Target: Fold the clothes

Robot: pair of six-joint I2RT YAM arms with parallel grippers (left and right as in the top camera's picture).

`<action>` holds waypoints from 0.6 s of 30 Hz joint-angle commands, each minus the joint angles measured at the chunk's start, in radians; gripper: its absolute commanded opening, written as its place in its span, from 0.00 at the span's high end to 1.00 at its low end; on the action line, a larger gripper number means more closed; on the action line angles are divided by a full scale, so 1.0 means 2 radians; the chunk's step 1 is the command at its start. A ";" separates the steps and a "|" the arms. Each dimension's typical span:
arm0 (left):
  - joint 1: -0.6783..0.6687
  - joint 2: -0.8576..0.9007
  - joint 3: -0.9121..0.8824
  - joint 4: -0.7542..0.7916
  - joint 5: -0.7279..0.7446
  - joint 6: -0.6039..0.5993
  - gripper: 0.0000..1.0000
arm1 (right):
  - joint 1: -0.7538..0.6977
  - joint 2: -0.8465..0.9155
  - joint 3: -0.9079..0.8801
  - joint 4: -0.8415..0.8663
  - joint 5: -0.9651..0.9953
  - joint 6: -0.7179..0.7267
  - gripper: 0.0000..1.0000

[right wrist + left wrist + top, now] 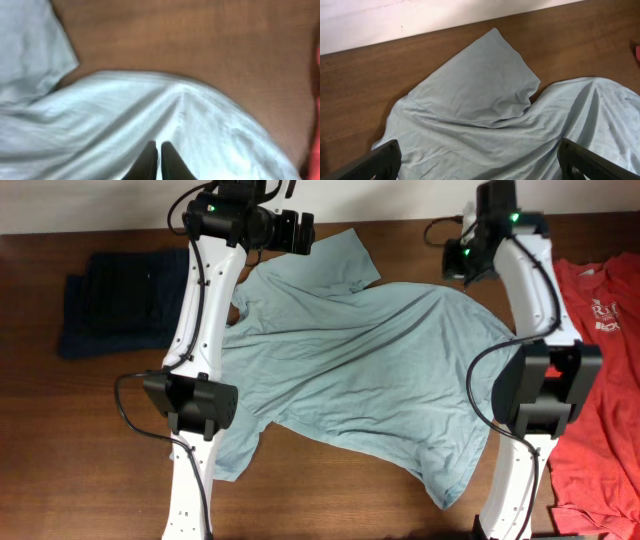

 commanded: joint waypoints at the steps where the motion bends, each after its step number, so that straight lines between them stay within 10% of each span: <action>1: 0.002 0.001 -0.003 0.001 -0.002 0.004 0.01 | 0.007 -0.005 0.061 -0.070 -0.008 0.027 0.90; 18: 0.002 0.001 -0.003 0.001 -0.002 0.004 0.01 | 0.037 -0.080 0.106 -0.278 -0.004 0.059 0.91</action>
